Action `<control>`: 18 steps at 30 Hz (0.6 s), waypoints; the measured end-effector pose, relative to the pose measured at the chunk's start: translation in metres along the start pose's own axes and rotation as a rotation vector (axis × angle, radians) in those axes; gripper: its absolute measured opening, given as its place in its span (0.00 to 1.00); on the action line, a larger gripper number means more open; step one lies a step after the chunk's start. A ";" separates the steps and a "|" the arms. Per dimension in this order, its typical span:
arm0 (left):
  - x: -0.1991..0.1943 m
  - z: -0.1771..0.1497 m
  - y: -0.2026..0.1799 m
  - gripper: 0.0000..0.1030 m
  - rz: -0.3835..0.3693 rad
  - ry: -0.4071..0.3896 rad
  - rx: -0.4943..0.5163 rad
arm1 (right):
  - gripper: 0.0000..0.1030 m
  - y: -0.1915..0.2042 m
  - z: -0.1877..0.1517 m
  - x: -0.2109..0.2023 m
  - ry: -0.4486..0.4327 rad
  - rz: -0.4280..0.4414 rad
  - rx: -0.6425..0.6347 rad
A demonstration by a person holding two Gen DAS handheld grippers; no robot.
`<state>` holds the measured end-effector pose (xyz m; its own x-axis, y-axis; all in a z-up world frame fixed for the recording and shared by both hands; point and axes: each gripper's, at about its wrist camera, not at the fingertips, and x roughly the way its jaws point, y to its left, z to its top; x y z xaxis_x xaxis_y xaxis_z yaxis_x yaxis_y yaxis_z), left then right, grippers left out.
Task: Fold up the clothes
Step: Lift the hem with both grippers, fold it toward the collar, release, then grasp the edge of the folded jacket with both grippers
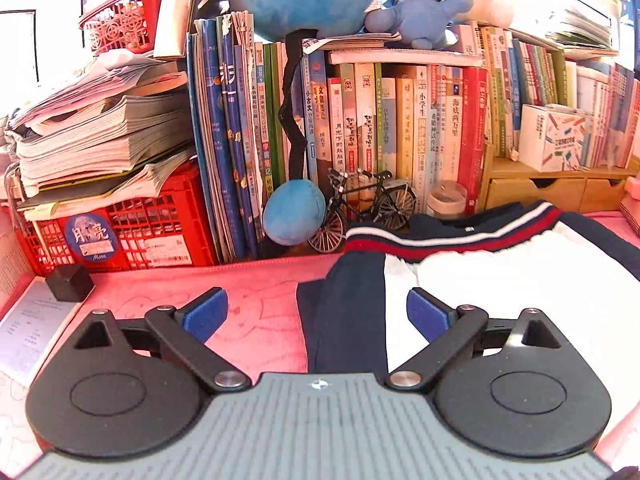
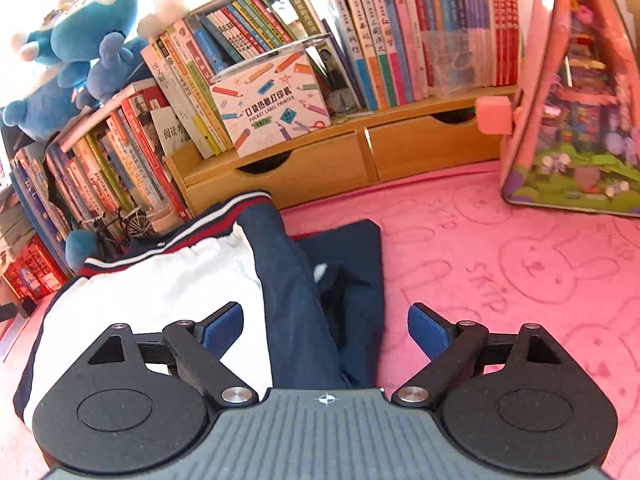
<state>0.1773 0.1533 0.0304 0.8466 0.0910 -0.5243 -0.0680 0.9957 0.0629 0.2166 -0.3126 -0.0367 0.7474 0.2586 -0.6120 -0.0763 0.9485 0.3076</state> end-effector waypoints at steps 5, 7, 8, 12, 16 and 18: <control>-0.036 -0.049 0.003 0.96 -0.006 0.077 -0.047 | 0.87 -0.025 -0.034 -0.035 0.035 0.002 0.075; -0.046 -0.065 0.003 0.96 -0.008 0.091 -0.036 | 0.87 -0.030 -0.046 -0.043 0.045 0.022 0.106; -0.047 -0.070 0.002 0.96 -0.004 0.096 -0.030 | 0.87 -0.031 -0.050 -0.047 0.046 0.031 0.116; -0.050 -0.085 -0.004 0.96 0.015 0.115 -0.005 | 0.88 -0.028 -0.060 -0.052 0.029 0.049 0.118; -0.049 -0.089 -0.012 0.96 0.043 0.109 0.006 | 0.88 -0.019 -0.057 -0.042 0.019 0.077 0.154; -0.051 -0.090 -0.019 0.96 0.044 0.097 0.032 | 0.71 -0.015 -0.056 -0.035 0.018 0.119 0.193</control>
<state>0.0878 0.1313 -0.0207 0.7883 0.1370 -0.5999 -0.0853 0.9898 0.1140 0.1547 -0.3252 -0.0610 0.7289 0.3711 -0.5754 -0.0342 0.8591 0.5107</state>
